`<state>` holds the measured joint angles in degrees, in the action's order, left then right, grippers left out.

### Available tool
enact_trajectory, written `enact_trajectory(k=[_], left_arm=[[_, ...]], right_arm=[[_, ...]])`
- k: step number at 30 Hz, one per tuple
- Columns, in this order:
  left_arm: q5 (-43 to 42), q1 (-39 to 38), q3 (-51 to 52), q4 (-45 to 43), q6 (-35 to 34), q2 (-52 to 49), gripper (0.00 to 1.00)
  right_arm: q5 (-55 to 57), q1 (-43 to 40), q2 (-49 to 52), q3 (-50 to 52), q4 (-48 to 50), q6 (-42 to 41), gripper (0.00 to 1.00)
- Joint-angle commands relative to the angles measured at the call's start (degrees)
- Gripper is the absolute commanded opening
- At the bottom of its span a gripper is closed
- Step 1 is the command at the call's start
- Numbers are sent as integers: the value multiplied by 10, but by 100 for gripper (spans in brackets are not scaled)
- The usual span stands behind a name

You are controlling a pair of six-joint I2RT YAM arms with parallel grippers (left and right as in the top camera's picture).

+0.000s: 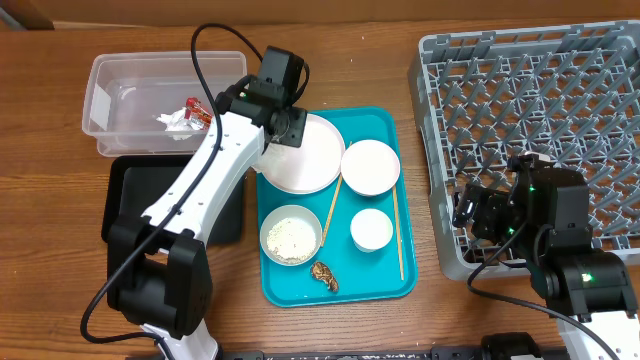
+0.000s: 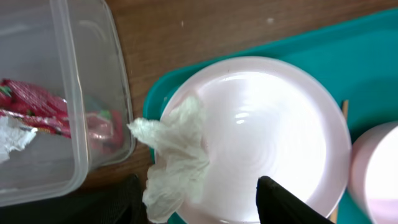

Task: Sort waste into correct bins and load items into the dishwasher
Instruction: 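Grasp the remaining tissue on the plate and drop it in the bin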

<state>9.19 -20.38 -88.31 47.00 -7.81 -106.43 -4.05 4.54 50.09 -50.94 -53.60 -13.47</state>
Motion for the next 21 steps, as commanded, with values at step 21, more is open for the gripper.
enact_trajectory(k=[21], left_arm=[[30,5,19,-3,18,-132,64]], right_arm=[[1,-1,-5,-17,3,-1,100]])
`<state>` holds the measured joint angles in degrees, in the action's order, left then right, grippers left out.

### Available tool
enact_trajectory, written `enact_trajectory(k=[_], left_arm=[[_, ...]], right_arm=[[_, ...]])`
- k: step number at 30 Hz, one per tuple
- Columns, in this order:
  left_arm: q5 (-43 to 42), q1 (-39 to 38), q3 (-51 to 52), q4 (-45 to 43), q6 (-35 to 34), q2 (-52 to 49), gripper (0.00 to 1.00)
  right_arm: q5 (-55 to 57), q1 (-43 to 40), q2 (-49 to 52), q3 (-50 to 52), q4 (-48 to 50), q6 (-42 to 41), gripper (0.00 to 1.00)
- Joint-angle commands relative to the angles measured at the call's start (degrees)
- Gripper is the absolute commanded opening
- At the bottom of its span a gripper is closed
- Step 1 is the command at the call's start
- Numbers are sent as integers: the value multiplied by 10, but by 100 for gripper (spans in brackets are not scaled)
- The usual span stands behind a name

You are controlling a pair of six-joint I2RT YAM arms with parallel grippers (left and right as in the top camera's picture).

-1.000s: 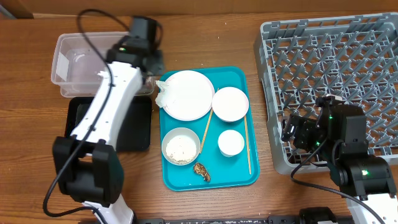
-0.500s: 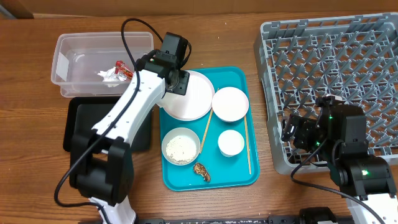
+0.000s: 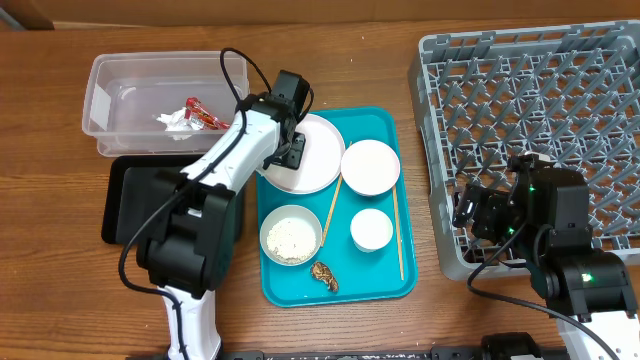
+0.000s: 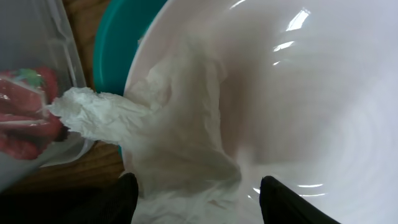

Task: Sort waste into correct bins and load items into the dishwasher
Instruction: 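Grasp the remaining tissue on the plate and drop it in the bin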

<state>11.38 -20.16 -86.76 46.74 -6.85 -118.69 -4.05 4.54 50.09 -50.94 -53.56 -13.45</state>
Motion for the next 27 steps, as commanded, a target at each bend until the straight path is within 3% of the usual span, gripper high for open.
enact_trajectory(k=[1,3,6,11,13,19,27], left_arm=[[8,3,3,2,9,-12,64],[8,3,3,7,9,-17,63],[8,3,3,15,9,-22,54],[8,3,2,16,9,-22,16],[8,3,-5,29,5,-22,9],[8,3,-52,71,-41,1,4],[10,11,-80,68,-50,107,4]], right_arm=[[1,-1,-5,-17,2,-1,100],[1,-1,-5,-17,2,-1,100],[1,-1,-5,-17,2,-1,100],[1,-1,-5,-17,2,-1,100],[1,-1,-5,-17,2,-1,100],[1,-1,-5,-17,2,-1,100],[1,-1,-5,-17,3,-1,100]])
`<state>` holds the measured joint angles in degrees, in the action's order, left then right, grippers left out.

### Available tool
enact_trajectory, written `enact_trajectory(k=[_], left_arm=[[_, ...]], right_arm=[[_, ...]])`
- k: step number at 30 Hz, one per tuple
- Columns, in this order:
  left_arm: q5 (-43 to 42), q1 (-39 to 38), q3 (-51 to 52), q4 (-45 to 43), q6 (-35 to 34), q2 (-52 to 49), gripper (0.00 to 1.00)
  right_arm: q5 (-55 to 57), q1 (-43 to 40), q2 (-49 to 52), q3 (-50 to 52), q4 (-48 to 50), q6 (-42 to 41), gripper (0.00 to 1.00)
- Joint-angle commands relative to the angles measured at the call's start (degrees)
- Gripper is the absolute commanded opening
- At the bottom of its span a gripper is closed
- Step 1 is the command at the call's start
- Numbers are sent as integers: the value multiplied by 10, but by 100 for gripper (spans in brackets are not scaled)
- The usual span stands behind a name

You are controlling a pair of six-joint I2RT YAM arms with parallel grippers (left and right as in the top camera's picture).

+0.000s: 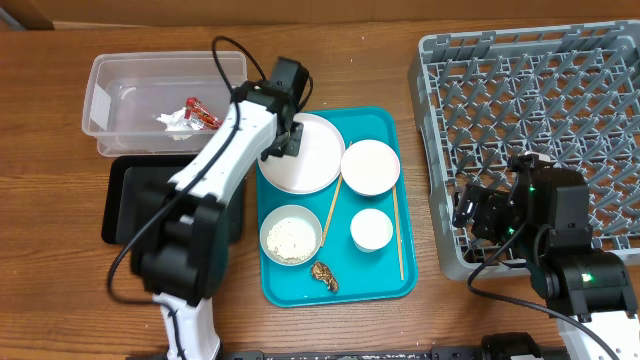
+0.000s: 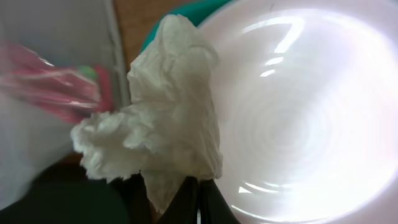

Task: Sort waste into correct bins and load items into the dishwasher
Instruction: 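Grasp the remaining tissue on the plate and drop it in the bin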

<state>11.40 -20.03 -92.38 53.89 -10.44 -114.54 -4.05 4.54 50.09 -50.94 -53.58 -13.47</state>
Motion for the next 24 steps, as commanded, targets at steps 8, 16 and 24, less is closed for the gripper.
enact_trajectory(k=[8,16,24], left_arm=[[32,78,-24,-39,-14,115,5],[20,149,-24,-78,-14,100,41],[-16,140,-24,-33,-14,111,56]], right_arm=[[1,-1,-5,-17,3,-1,100],[1,-1,-5,-17,3,-1,100],[1,-1,-5,-17,3,-1,100]])
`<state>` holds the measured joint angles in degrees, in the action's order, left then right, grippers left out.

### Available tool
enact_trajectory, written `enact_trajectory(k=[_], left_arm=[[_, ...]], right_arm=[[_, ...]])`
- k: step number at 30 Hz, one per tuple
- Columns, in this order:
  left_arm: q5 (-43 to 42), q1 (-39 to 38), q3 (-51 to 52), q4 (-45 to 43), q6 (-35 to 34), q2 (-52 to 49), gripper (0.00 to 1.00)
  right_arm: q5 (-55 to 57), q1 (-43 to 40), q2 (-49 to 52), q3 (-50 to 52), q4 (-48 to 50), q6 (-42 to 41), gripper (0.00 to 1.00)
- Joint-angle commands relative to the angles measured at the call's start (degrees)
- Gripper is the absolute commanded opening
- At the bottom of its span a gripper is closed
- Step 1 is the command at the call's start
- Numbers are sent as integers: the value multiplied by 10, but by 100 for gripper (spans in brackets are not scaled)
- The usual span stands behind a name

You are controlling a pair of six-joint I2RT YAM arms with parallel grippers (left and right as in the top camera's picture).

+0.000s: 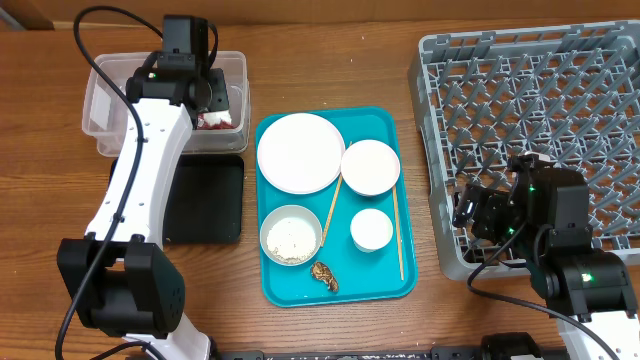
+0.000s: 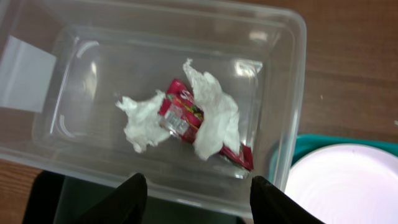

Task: Sort waste into correct bins and load items into the dishwasher
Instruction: 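Grasp the remaining tissue on the plate and drop it in the bin, then grasp the rice-filled bowl rim with the left gripper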

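My left gripper (image 1: 208,98) hovers open and empty over the clear plastic bin (image 1: 110,95); in the left wrist view, the left gripper (image 2: 199,194) shows its fingertips (image 2: 134,190) spread wide. In the bin lie a crumpled white tissue (image 2: 214,118), a red wrapper (image 2: 183,115) and another tissue piece (image 2: 140,121). The white plate (image 1: 300,152) on the teal tray (image 1: 385,285) is bare. My right gripper (image 1: 468,212) sits by the front left corner of the grey dish rack (image 1: 540,110), its jaws unclear.
The tray also carries a white bowl (image 1: 370,165), a small cup (image 1: 371,229), a bowl of white crumbs (image 1: 291,236), two chopsticks (image 1: 398,235) and a brown food scrap (image 1: 324,274). A black bin (image 1: 205,200) lies left of the tray, below the clear bin.
The left gripper was shut on the crumpled tissue at the plate's left edge. Now it stands open over the clear bin, and the tissue lies inside beside the red wrapper.
The left gripper first hung open above a tissue on the plate's left rim. Then it was lower, a finger on each side of the tissue. After that it was shut on the tissue, and now the tissue rests in the clear bin. The right arm stayed still.
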<state>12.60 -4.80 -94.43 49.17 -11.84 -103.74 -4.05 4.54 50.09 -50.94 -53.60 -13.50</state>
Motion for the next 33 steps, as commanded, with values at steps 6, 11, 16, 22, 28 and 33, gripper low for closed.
enact_trajectory(k=[6,11,16,22,28,33], left_arm=[[-151,-60,-3,90,0,13,64],[-196,-123,-3,172,-28,8,68],[-196,-190,12,212,-47,2,68],[-195,-265,83,194,-68,2,66],[-196,-294,162,149,-106,2,61],[-197,-301,220,96,-109,2,50]], right_arm=[[1,-1,-5,-17,3,0,100],[1,-1,-5,-17,3,-1,100],[1,-1,-5,-17,3,-1,100],[1,-1,-5,-17,1,-1,100],[1,-1,-5,-17,1,-1,100],[1,-1,-5,-17,1,-1,100]])
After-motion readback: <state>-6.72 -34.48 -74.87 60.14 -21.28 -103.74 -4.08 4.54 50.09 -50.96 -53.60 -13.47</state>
